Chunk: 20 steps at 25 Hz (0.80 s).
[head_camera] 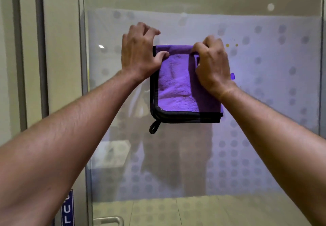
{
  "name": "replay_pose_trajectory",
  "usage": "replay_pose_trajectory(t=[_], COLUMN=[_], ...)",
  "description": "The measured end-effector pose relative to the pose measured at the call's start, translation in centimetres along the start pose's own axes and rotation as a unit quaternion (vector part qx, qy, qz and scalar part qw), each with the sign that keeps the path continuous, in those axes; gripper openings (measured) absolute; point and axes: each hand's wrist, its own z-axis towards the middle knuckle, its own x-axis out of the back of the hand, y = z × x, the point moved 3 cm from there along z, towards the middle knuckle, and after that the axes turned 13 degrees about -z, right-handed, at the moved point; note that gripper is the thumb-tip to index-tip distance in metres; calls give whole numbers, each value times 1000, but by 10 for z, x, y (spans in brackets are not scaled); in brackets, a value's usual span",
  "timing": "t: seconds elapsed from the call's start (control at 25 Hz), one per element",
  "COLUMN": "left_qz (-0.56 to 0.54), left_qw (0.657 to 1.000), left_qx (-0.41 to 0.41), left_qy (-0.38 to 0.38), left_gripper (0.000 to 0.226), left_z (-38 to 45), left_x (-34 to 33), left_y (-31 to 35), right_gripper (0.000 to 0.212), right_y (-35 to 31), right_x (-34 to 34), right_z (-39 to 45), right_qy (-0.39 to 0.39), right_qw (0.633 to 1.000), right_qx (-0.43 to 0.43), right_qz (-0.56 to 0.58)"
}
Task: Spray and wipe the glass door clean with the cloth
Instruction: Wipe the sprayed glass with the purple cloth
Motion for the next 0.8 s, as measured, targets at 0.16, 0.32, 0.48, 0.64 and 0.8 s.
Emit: replay_pose_trajectory(t=[0.16,0.32,0.48,0.64,0.8], left_qz=[38,30,78,94,105], left_qw=[999,999,996,994,993], left_qx=[-11,11,8,-5,-14], left_qy=[2,32,-50,-55,-48], left_gripper=[74,56,63,66,67], left_z=[-3,-25,-47,-51,-51], left_x=[3,11,0,-8,-8], left_y=[-9,-29,-51,-58,-61], right_gripper=[35,109,113,83,76], right_y=[-27,-65,-79,-71,-68], right_x=[-2,-22,-41,-49,-54], right_z=[-19,-43,-49,-53,-33], right_qy=[-15,-149,-129,-58,-28], right_qw=[998,986,985,993,990], right_qx=[-61,-70,-86,-79,-118], right_qz=[-1,-36,-72,-69,-77])
